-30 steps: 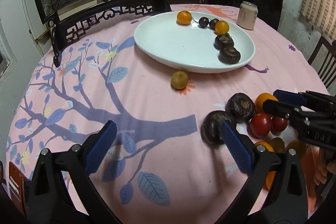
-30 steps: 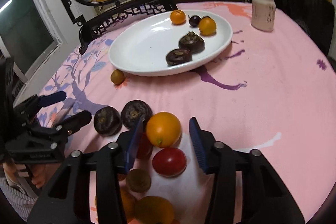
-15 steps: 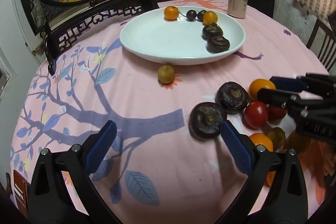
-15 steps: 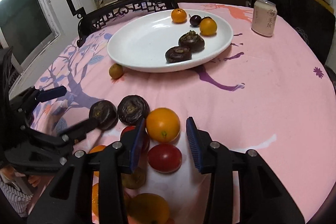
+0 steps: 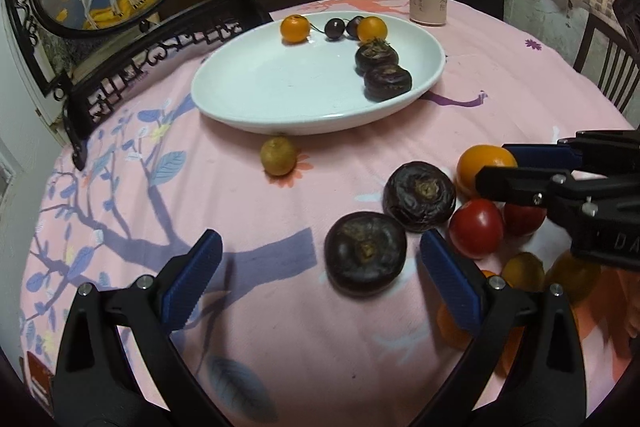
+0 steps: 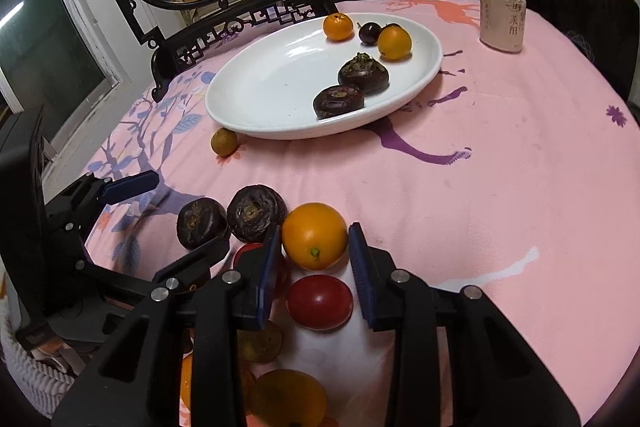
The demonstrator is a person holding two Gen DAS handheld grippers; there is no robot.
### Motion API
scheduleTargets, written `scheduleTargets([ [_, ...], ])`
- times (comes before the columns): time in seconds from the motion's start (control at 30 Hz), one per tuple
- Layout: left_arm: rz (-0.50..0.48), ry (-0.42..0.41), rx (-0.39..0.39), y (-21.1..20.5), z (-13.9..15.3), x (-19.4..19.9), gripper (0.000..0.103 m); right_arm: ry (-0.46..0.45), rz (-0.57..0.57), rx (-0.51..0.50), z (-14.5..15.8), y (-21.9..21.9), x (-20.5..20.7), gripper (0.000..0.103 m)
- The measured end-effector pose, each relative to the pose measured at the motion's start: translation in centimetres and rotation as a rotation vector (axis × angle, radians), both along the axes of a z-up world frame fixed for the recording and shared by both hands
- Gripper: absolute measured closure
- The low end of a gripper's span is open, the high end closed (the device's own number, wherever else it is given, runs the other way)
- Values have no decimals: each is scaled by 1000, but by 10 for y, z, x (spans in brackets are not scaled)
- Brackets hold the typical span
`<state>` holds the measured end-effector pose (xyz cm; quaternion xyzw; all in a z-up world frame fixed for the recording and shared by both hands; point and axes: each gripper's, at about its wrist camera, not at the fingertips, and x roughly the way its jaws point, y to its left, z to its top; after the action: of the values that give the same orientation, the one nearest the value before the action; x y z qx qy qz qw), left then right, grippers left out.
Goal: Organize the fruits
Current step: 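Grasp a third mangosteen with the left gripper while the right grasps an orange, then lift the mangosteen and orange toward the white plate with both grippers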
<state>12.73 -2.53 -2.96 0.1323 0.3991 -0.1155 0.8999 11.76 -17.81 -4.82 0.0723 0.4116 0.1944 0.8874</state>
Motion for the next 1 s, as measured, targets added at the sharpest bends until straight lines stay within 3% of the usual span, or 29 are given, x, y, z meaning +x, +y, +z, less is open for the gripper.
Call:
scheduleTargets([
  [0.1,7,32,-40,6,-2,5,13,-2,-1,-6,0,0,0,68],
  [0.17,-5,78,-97,12,-4,8,33,0,-2,1,0,-1,0,68],
  [0.23,-19,90,-121,13,-3,6,46,1,-2,6,0,-2,0,68],
  [0.27,-28,90,-124,12,-3,5,61,3,-3,9,0,-3,0,68],
  [0.73,91,3,-184,44,27,4,62,-35,-72,93,16,-31,-6,68],
  [1.0,157,-45,-222,45,68,65,62,-91,-91,107,55,-27,27,68],
])
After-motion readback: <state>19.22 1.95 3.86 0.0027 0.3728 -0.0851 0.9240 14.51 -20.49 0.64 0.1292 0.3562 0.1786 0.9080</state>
